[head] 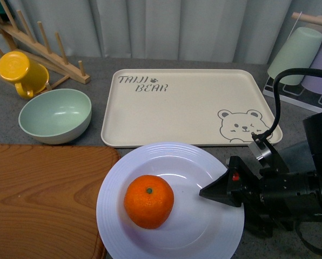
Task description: Place orange and plate with both arms
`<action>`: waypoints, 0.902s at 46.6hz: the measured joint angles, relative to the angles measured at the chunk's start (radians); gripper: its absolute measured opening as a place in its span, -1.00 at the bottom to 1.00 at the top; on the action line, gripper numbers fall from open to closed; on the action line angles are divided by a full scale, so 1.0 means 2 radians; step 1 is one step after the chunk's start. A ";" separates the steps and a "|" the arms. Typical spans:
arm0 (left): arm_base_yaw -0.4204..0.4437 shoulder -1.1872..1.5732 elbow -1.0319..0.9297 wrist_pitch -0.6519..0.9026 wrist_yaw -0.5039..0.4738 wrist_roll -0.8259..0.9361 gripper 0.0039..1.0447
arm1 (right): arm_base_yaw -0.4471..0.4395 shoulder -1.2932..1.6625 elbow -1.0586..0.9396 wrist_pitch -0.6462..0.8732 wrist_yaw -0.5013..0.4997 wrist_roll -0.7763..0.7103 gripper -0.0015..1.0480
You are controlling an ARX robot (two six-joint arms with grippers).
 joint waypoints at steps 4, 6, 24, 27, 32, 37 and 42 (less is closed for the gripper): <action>0.000 0.000 0.000 0.000 0.000 0.000 0.88 | 0.000 0.004 0.000 -0.007 0.002 0.000 -0.31; 0.000 0.000 0.000 0.000 0.000 0.000 0.88 | 0.000 0.005 0.000 -0.011 0.005 0.000 -0.48; 0.000 0.000 0.000 0.000 0.000 0.000 0.88 | 0.001 -0.001 -0.008 0.017 -0.022 0.000 -0.92; 0.000 0.000 0.000 0.000 0.000 0.000 0.88 | 0.001 -0.005 -0.014 0.027 -0.022 0.005 -0.92; 0.000 0.000 0.000 0.000 0.000 0.000 0.88 | -0.003 -0.015 -0.022 0.048 -0.020 0.016 -0.92; 0.000 0.000 0.000 0.000 0.000 0.000 0.88 | -0.005 -0.027 -0.028 0.066 -0.022 0.027 -0.92; 0.000 0.000 0.000 0.000 0.000 0.000 0.88 | -0.005 -0.047 -0.033 0.092 -0.037 0.045 -0.92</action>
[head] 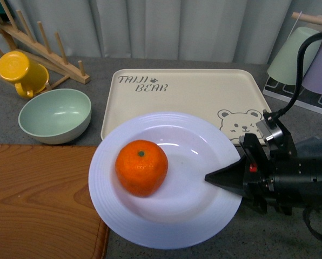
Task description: Place orange and plate with both arms
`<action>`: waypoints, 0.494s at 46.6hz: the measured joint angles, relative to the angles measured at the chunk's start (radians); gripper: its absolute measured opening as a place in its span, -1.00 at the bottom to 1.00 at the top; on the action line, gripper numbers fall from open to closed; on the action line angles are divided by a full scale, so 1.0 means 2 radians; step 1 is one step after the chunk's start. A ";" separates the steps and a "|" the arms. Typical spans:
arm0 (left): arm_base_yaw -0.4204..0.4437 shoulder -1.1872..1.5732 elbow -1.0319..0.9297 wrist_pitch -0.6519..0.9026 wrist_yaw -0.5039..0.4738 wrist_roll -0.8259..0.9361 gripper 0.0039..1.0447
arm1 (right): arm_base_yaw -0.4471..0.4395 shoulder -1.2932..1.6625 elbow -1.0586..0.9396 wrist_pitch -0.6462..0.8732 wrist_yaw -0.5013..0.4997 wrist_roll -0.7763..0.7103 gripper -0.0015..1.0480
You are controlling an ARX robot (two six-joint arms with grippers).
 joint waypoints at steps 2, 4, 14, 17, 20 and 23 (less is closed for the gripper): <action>0.000 0.000 0.000 0.000 0.000 0.000 0.88 | -0.001 -0.006 0.000 0.007 -0.003 0.007 -0.92; 0.000 0.000 0.000 0.000 0.000 0.000 0.88 | -0.002 -0.010 0.001 0.012 -0.006 0.014 -0.92; 0.000 0.000 0.000 0.000 0.000 0.000 0.88 | -0.019 -0.010 0.054 0.003 -0.011 0.042 -0.92; 0.000 0.000 0.000 0.000 0.000 0.000 0.88 | -0.026 -0.001 0.083 -0.007 -0.010 0.044 -0.92; 0.000 0.000 0.000 0.000 0.000 0.000 0.88 | -0.031 0.010 0.107 -0.014 -0.010 0.047 -0.92; 0.000 0.000 0.000 0.000 0.000 0.000 0.88 | -0.036 0.024 0.135 -0.027 -0.008 0.048 -0.92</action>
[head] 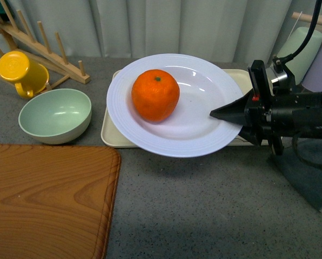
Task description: Place orange and plate with both arms
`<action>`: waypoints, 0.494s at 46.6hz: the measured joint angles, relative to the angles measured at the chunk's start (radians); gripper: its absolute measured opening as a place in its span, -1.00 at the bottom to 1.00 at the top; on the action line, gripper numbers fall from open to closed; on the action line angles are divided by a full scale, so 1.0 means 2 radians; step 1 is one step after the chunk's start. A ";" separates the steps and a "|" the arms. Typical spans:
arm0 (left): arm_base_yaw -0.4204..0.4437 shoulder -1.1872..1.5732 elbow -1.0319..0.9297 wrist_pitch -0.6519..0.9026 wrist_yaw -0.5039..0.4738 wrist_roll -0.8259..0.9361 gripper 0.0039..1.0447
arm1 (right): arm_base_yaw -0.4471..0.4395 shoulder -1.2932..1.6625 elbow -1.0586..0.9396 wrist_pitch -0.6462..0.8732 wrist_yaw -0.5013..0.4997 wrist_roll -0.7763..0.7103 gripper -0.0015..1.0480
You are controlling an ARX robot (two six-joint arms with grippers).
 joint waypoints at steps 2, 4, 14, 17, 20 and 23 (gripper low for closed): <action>0.000 0.000 0.000 0.000 0.000 0.000 0.88 | -0.002 0.012 0.021 -0.014 0.003 -0.001 -0.92; 0.000 0.000 0.000 0.000 0.000 0.000 0.88 | -0.002 0.028 0.047 -0.030 0.007 -0.002 -0.92; 0.000 0.000 0.000 0.000 0.000 0.000 0.88 | 0.002 0.085 0.124 -0.061 0.014 -0.003 -0.92; 0.000 0.000 0.000 0.000 0.000 0.000 0.88 | 0.004 0.096 0.140 -0.068 0.016 -0.004 -0.92; 0.000 0.000 0.000 0.000 0.000 0.000 0.88 | 0.005 0.111 0.159 -0.081 0.022 -0.006 -0.92; 0.000 0.000 0.000 0.000 0.000 0.000 0.88 | 0.007 0.124 0.175 -0.092 0.030 -0.008 -0.92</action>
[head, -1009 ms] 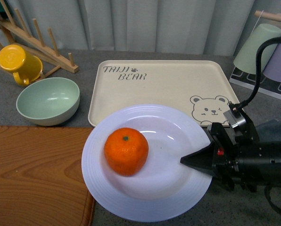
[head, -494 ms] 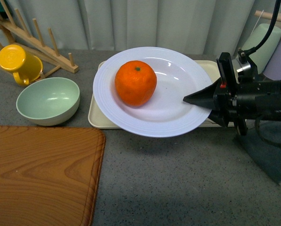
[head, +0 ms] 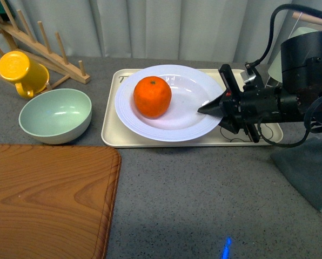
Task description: Place orange and plate with both arms
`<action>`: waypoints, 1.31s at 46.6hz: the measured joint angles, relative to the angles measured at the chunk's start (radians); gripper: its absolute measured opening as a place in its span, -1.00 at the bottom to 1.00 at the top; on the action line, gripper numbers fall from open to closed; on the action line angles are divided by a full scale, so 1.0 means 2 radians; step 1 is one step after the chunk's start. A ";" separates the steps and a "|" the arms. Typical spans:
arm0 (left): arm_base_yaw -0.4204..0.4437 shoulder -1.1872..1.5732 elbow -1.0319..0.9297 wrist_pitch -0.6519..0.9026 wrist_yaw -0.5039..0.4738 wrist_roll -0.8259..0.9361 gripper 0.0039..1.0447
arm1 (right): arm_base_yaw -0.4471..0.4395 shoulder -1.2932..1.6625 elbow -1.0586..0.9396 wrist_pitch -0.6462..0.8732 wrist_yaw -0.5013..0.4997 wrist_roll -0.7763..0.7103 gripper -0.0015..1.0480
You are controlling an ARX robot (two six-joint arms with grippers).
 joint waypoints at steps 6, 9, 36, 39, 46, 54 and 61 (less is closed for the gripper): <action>0.000 0.000 0.000 0.000 0.000 0.000 0.88 | 0.003 0.024 0.037 -0.032 0.016 -0.012 -0.92; 0.000 0.000 0.000 0.000 0.000 0.000 0.88 | 0.004 0.031 0.048 -0.045 0.022 -0.020 -0.92; 0.000 0.000 0.000 0.000 0.000 0.000 0.88 | 0.005 0.015 0.042 -0.067 0.043 -0.075 0.53; 0.000 0.000 0.000 0.000 0.000 0.000 0.88 | 0.005 0.004 0.042 -0.070 0.077 -0.114 0.78; 0.000 0.000 0.000 0.000 0.000 0.000 0.88 | 0.014 -0.024 0.033 -0.057 0.160 -0.227 0.82; 0.000 0.000 0.000 0.000 0.000 0.000 0.88 | 0.022 -0.062 -0.002 -0.016 0.210 -0.323 0.83; 0.000 0.000 0.000 0.000 0.000 0.000 0.88 | 0.017 -0.122 -0.060 -0.007 0.218 -0.335 0.83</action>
